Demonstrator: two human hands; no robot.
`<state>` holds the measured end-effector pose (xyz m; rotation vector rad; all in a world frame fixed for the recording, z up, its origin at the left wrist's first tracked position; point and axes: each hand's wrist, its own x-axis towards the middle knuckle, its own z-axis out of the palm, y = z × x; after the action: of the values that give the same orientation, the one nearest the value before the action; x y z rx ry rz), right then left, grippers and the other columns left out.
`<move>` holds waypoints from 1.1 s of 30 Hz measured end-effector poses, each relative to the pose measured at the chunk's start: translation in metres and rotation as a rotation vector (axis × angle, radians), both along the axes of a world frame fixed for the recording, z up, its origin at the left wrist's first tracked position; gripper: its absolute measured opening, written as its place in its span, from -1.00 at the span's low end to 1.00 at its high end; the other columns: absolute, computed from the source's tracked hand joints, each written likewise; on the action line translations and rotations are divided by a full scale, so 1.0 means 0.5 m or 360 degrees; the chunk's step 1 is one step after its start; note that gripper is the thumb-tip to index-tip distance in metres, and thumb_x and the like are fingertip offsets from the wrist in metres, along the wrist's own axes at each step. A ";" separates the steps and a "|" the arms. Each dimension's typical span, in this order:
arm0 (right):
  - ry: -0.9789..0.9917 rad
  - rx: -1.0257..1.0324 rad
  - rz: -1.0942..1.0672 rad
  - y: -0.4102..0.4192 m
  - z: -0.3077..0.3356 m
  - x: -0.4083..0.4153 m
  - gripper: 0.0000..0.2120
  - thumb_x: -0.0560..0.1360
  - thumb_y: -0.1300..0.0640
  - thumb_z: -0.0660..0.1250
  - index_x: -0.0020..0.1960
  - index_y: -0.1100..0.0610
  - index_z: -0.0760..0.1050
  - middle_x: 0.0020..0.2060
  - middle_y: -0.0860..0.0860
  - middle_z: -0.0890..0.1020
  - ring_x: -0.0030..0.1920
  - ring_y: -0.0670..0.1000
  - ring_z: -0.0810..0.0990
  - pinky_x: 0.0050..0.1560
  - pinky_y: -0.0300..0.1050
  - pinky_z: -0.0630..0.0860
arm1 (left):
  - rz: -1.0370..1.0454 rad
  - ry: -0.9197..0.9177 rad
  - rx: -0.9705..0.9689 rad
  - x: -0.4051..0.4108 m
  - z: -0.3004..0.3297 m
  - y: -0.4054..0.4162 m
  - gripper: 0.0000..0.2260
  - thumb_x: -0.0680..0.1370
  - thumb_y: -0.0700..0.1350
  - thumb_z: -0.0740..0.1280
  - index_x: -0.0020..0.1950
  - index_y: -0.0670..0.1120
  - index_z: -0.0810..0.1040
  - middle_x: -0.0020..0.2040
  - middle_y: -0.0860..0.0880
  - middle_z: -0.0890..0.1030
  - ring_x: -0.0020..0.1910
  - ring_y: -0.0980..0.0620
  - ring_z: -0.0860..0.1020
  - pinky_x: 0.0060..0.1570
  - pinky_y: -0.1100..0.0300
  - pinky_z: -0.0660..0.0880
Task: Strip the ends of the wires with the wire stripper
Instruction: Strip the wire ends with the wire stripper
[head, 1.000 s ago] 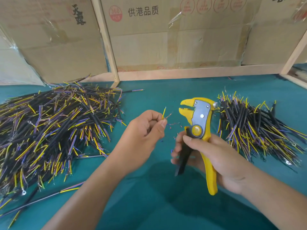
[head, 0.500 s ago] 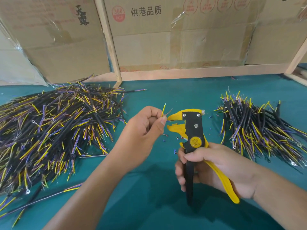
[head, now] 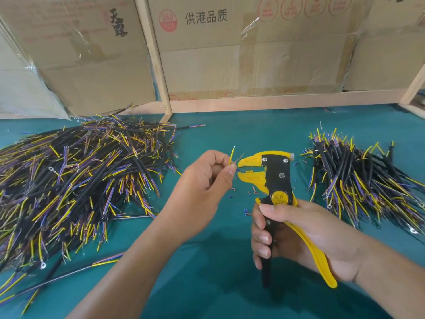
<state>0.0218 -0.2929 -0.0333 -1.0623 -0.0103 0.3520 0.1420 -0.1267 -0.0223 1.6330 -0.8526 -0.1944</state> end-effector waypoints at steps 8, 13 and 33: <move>0.0040 -0.0026 -0.0045 0.004 -0.001 -0.002 -0.67 0.50 -0.02 0.45 -0.23 0.20 0.46 -0.39 0.11 0.36 -0.39 0.11 0.39 -0.22 0.12 0.51 | -0.0011 0.0046 -0.0022 -0.006 0.004 -0.004 -0.85 0.59 0.02 0.24 -0.06 -0.05 0.46 -0.39 0.15 0.43 -0.48 0.09 0.22 -0.47 0.21 0.20; 0.0066 -0.0051 -0.0152 0.009 0.005 -0.003 -0.61 0.46 -0.07 0.46 -0.30 0.17 0.38 -0.45 0.06 0.26 -0.49 0.06 0.27 -0.38 -0.03 0.42 | -0.0019 0.0072 -0.0036 -0.006 0.005 -0.003 -0.83 0.59 0.02 0.23 -0.06 -0.07 0.45 -0.41 0.15 0.41 -0.49 0.08 0.19 -0.47 0.23 0.18; -0.0075 0.0217 -0.0214 -0.061 -0.001 0.030 -0.66 0.51 -0.08 0.47 -0.18 0.17 0.51 -0.39 0.07 0.40 -0.42 0.09 0.41 -0.26 0.08 0.50 | 0.0055 -0.0055 0.0091 0.015 -0.004 0.003 -0.88 0.61 0.05 0.18 -0.12 0.11 0.38 -0.40 0.09 0.32 -0.45 0.08 0.14 -0.50 0.27 0.14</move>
<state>0.0368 -0.3236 -0.0340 -0.9305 -0.0049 0.2019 0.1493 -0.1252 -0.0243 1.7074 -0.8508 -0.1681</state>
